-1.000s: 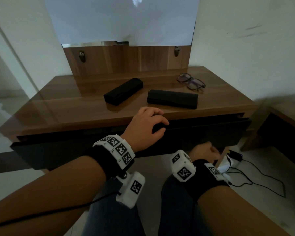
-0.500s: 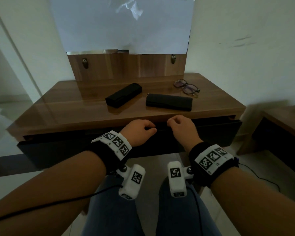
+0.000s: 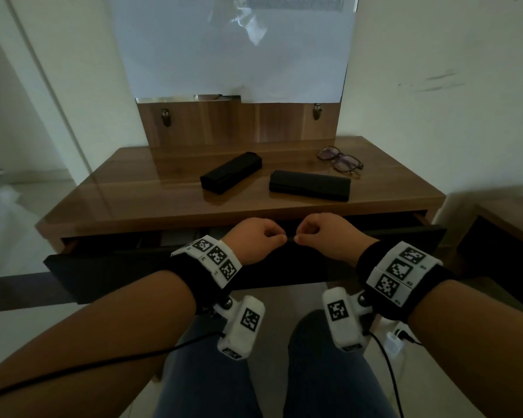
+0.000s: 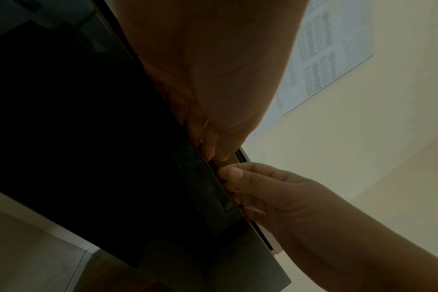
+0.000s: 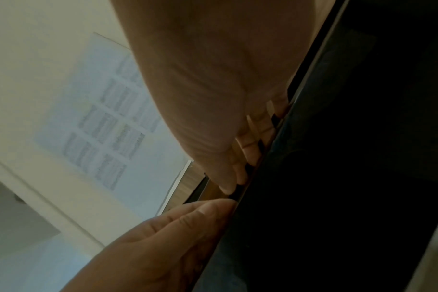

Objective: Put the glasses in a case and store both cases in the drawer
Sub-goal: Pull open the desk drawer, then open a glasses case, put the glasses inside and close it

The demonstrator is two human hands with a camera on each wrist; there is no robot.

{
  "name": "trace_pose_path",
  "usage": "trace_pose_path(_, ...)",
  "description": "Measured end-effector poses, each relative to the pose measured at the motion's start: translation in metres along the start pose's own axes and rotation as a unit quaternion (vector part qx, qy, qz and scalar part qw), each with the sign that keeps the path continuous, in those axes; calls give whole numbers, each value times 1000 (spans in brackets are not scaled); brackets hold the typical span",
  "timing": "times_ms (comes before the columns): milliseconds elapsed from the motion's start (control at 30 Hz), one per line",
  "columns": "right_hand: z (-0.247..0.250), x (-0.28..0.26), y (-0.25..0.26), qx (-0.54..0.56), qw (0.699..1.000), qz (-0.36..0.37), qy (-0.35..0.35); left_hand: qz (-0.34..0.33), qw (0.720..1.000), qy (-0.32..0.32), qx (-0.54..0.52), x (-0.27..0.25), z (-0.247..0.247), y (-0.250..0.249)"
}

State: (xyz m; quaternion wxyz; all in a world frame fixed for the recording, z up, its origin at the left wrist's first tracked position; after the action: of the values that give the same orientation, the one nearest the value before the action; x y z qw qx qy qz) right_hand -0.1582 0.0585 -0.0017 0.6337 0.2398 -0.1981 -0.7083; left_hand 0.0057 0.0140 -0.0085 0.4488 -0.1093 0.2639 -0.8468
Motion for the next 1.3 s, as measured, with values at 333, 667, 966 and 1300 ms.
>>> trace_pose_path(333, 5, -11, 9, -44, 997, -35, 60, 24, 999, 42, -9, -10, -1, -11)
trace_pose_path(667, 9, -25, 14, -123, 978, -55, 162, 73, 991, 110, 23, -20, 1, -16)
trace_pose_path(966, 15, -34, 19, -144, 969, -44, 194, 77, 989, 120, 31, -28, 4, -20)
trace_pose_path(1300, 25, -14, 12, -72, 961, -82, 254, 95, 977, 192, -8, -16, 11, -18)
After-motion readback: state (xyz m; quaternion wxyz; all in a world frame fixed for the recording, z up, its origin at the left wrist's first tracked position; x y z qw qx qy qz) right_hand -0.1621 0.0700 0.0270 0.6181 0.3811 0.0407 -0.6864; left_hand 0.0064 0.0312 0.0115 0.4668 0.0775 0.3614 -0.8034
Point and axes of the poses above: each hand's wrist, its own x-axis towards the middle knuckle, its own z-axis out of the back of the hand, y = z × x, the point moved 2 cm from there along x, towards the middle knuckle, and after that the axes turned 2 degrees about x, right-handed, at the moved point
